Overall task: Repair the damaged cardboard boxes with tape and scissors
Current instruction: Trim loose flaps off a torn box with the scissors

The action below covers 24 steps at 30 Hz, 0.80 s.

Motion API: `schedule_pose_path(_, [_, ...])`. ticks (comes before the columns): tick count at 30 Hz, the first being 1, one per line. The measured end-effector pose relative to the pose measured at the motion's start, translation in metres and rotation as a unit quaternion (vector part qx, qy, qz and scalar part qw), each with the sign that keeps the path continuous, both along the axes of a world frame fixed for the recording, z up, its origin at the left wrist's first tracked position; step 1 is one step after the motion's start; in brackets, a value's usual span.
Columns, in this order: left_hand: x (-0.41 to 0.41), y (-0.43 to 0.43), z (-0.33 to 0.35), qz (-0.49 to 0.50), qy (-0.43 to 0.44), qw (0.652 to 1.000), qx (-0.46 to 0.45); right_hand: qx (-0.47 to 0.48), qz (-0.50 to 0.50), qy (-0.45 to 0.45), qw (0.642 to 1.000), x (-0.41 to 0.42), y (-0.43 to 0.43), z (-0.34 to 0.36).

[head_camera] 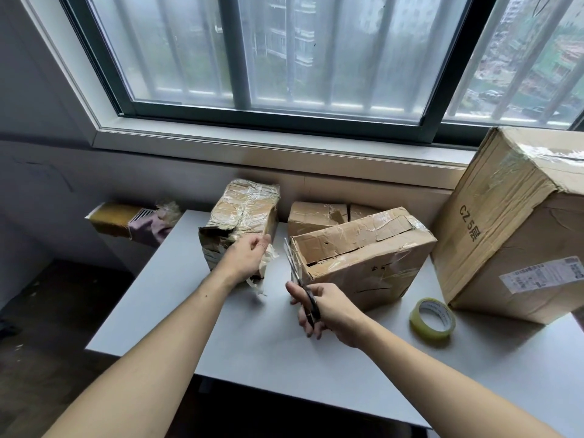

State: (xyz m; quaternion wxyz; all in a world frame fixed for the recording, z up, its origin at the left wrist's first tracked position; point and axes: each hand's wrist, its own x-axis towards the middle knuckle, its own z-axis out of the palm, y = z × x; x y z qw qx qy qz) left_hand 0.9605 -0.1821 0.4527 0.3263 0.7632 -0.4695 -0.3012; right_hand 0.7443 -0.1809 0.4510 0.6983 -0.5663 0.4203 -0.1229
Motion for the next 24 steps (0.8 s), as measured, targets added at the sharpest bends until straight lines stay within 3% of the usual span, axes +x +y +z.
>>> schedule_pose_path(4, [0.003,0.001,-0.001,-0.003,-0.061,0.998,0.004,-0.015,0.035,0.002,0.999,0.007,0.004,0.008])
schedule_pose_path(16, [0.054,0.027,-0.003,0.111,-0.098,0.989,-0.018,-0.010,0.064,0.045,0.997,0.025,0.012,0.001])
schedule_pose_path(24, [0.067,0.033,-0.019,0.038,-0.119,0.992,0.021,0.018,0.049,0.048,0.998,0.050,0.015,-0.005])
